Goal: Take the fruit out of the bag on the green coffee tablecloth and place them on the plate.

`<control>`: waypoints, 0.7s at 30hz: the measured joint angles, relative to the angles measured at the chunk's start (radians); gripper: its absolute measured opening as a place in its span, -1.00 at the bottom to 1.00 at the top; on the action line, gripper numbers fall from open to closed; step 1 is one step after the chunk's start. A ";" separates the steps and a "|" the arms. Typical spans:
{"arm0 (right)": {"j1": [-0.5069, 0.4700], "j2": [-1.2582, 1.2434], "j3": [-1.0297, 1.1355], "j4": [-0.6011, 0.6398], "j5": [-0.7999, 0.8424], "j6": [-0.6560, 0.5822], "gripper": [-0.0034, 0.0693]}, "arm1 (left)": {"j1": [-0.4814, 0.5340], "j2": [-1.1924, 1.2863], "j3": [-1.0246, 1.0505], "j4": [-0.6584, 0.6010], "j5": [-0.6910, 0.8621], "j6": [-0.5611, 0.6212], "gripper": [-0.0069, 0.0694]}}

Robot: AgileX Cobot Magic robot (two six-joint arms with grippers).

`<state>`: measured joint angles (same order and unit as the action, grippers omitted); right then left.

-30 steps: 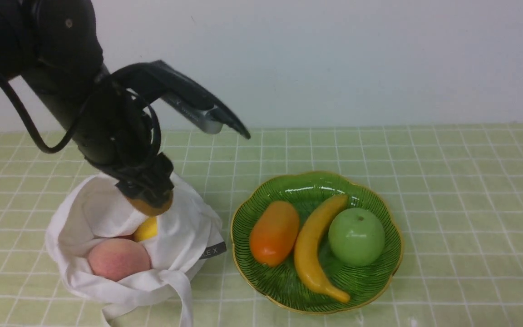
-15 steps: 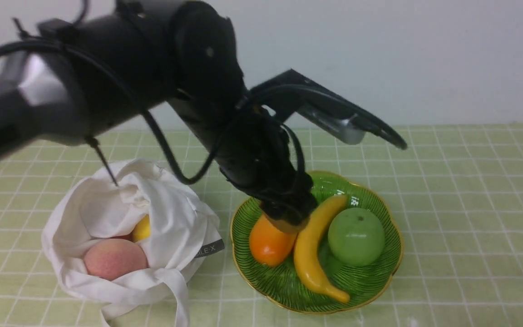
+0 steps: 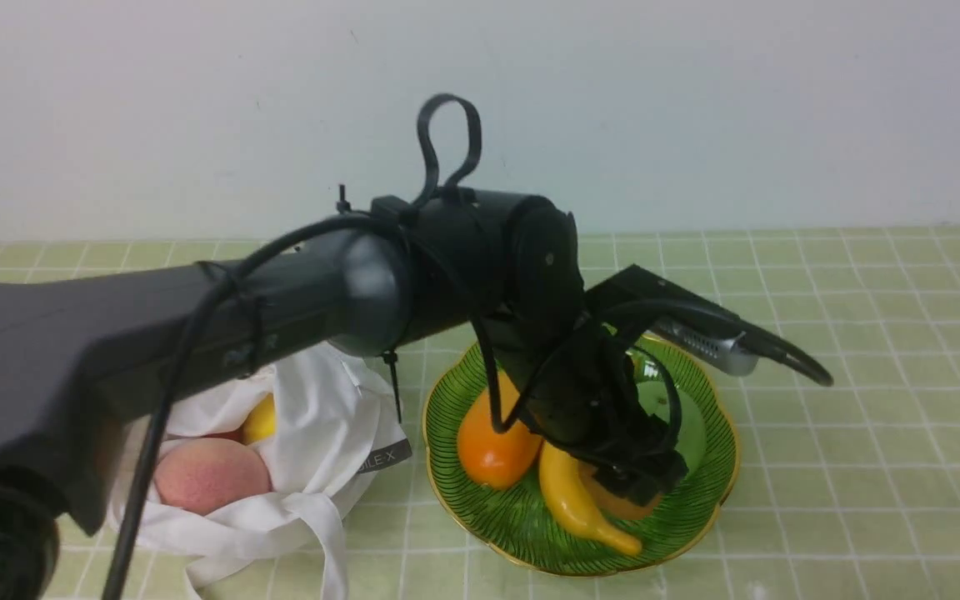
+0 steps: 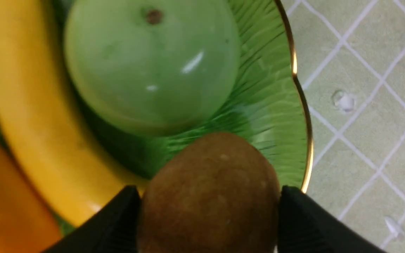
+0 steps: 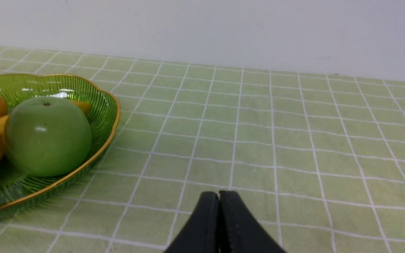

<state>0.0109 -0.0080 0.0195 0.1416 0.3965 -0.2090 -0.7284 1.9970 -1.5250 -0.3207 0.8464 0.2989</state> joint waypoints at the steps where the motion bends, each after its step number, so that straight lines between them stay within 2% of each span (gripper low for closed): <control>1: 0.000 0.000 0.000 0.000 0.000 0.000 -0.94 | -0.001 0.009 0.000 -0.004 -0.005 0.000 0.54; 6: 0.000 0.000 0.000 0.000 0.000 0.000 -0.94 | -0.001 0.017 -0.003 -0.015 -0.005 0.000 0.86; 10: 0.000 0.000 0.000 0.000 0.000 0.000 -0.94 | 0.000 0.017 -0.058 0.004 0.065 -0.016 0.84; 12: 0.000 0.000 0.000 0.000 0.000 0.000 -0.94 | 0.007 0.009 -0.119 0.053 0.158 -0.068 0.66; 13: 0.000 0.000 0.000 0.000 0.000 0.000 -0.94 | 0.010 -0.001 -0.141 0.081 0.196 -0.097 0.51; 14: 0.000 0.000 0.000 0.000 0.000 0.000 -0.94 | 0.010 -0.001 -0.146 0.088 0.205 -0.105 0.51; 16: 0.000 0.000 0.000 0.000 0.000 0.000 -0.94 | 0.019 -0.059 -0.192 0.186 0.294 -0.183 -0.10; 17: 0.000 0.000 0.000 0.000 0.000 0.000 -0.94 | 0.022 -0.123 -0.196 0.249 0.322 -0.216 -0.52; 18: 0.000 0.000 0.000 0.000 0.000 0.000 -0.94 | 0.024 -0.123 -0.196 0.249 0.324 -0.219 -0.52; 20: 0.000 0.000 0.000 0.000 0.000 0.000 -0.94 | 0.026 -0.217 -0.187 0.297 0.335 -0.254 -0.74; 21: 0.000 0.000 0.000 0.000 0.000 0.000 -0.94 | 0.026 -0.282 -0.172 0.308 0.334 -0.272 -0.79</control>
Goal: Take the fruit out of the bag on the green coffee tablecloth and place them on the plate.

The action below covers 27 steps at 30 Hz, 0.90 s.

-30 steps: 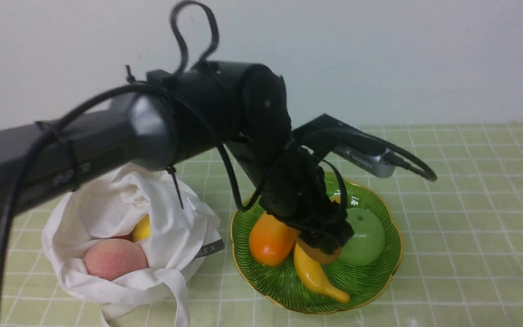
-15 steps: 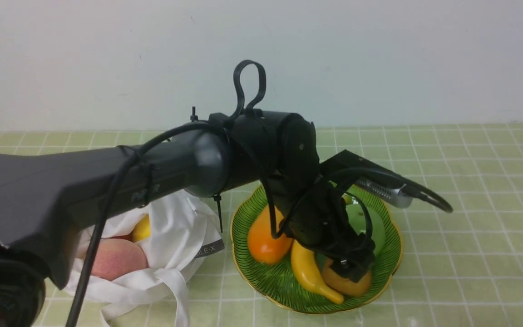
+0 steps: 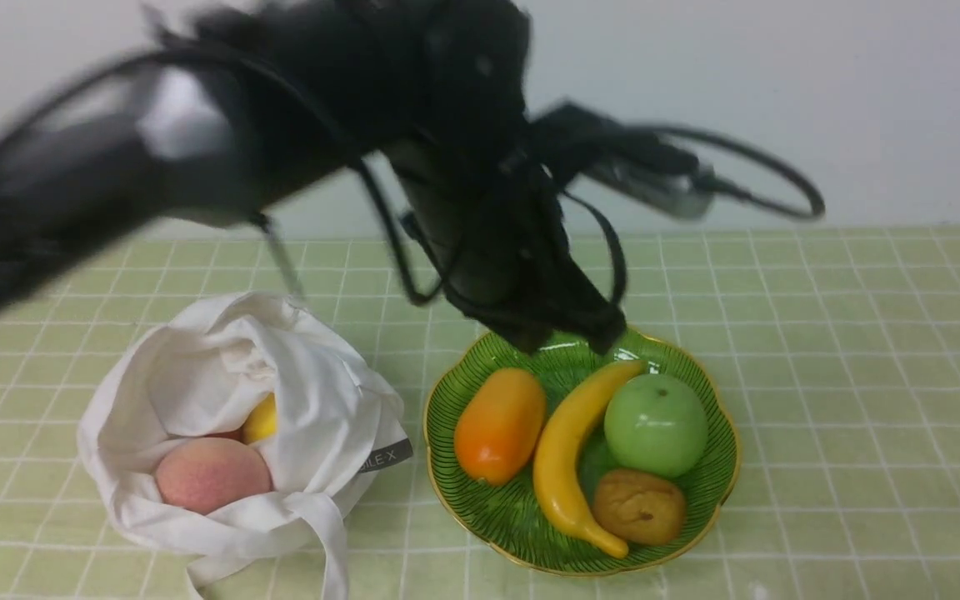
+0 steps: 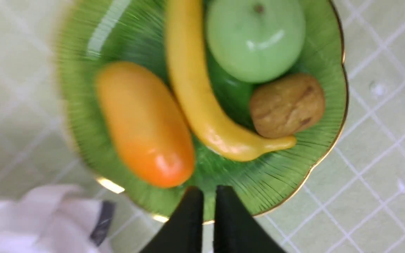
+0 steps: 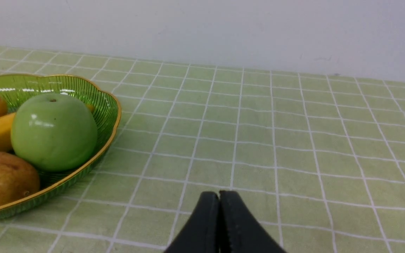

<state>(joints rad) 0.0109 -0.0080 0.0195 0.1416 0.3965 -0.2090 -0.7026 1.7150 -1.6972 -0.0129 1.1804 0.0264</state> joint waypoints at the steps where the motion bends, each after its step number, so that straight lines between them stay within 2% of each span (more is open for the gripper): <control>1: 0.000 0.000 0.000 0.000 0.000 0.000 -0.94 | 0.000 -0.049 0.019 0.003 -0.007 -0.016 -0.82; 6: 0.000 0.000 0.000 0.000 0.000 0.000 -0.94 | 0.000 -0.275 0.180 0.018 -0.120 -0.093 -0.84; 12: 0.000 0.000 0.000 0.001 0.000 0.000 -0.94 | 0.000 -0.490 0.409 0.037 -0.297 -0.125 -0.84; 16: 0.000 0.000 0.000 0.001 0.000 0.000 -0.94 | 0.000 -0.578 0.498 0.037 -0.284 -0.125 -0.84; 22: 0.000 0.000 0.000 0.001 0.000 0.000 -0.94 | 0.000 -0.665 0.518 0.019 -0.127 -0.125 -0.84; 27: 0.000 0.000 0.000 0.001 0.000 0.000 -0.94 | 0.000 -0.733 0.518 0.040 -0.140 -0.124 -0.84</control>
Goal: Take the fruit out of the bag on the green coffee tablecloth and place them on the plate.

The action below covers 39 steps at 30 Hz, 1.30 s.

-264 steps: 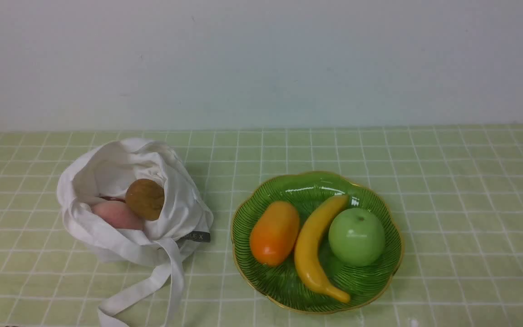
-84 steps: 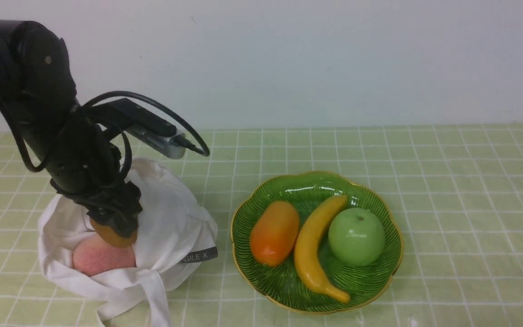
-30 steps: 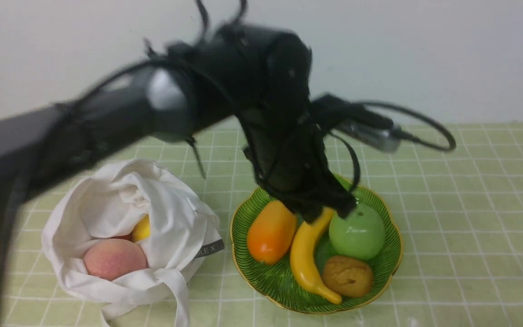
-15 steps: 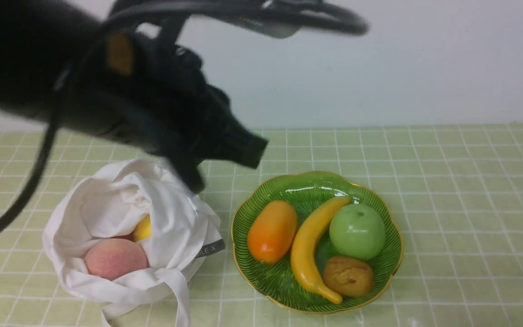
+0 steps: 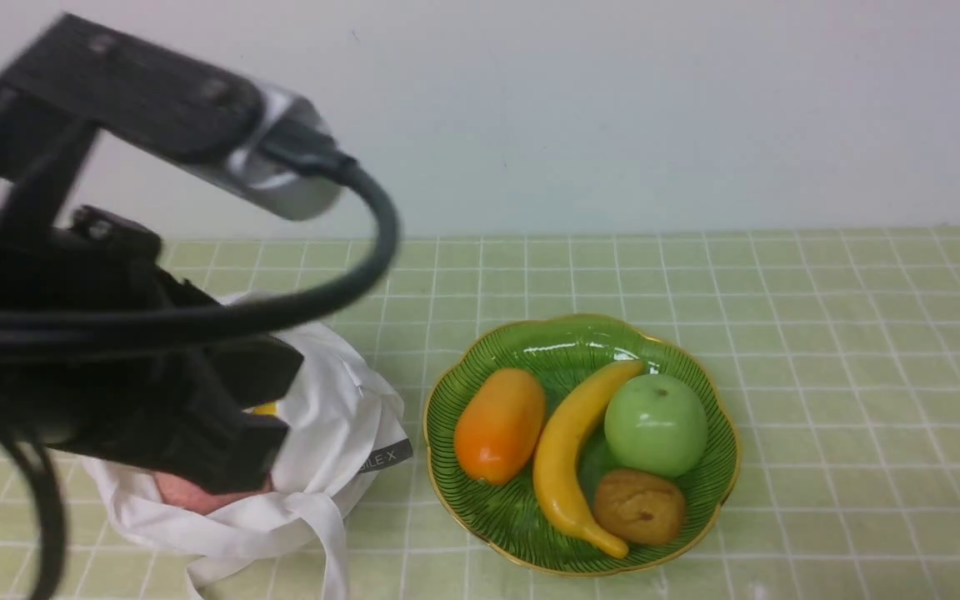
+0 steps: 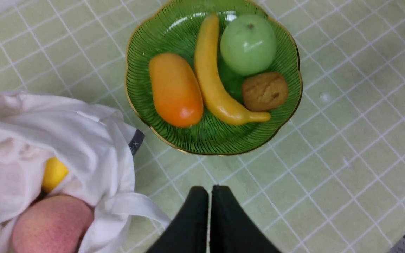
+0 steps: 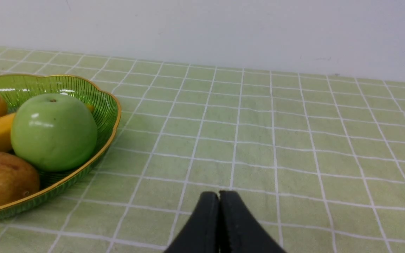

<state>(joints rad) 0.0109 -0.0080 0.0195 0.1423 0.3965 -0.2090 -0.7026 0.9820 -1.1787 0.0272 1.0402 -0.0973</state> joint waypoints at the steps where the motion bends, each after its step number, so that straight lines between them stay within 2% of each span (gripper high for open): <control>1: 0.000 0.000 0.000 0.000 0.000 0.000 -0.94 | 0.000 -0.017 0.000 0.011 -0.005 -0.001 -0.84; 8: 0.000 0.000 0.000 0.000 0.000 0.000 -0.94 | 0.000 -0.228 0.000 0.133 -0.052 -0.088 -0.84; 14: 0.000 0.000 0.000 0.000 0.000 0.000 -0.94 | 0.001 -0.330 0.064 0.153 -0.088 -0.093 -0.84; 18: 0.000 0.000 0.000 0.000 0.000 -0.007 -0.94 | 0.108 -0.518 0.329 0.110 -0.275 -0.046 -0.84; 24: 0.000 0.000 0.000 0.000 0.000 -0.007 -0.94 | 0.364 -0.767 0.774 0.034 -0.572 0.035 -0.84; 31: 0.000 0.000 0.000 0.000 0.000 -0.007 -0.94 | 0.572 -0.985 1.131 0.005 -0.663 0.042 -0.84; 34: 0.000 0.000 0.000 0.000 0.001 -0.007 -0.94 | 0.600 -0.992 1.202 0.005 -0.669 0.042 -0.84; 39: 0.000 0.000 0.000 0.000 0.001 -0.007 -0.94 | 0.606 -0.992 1.205 0.005 -0.657 0.057 -0.84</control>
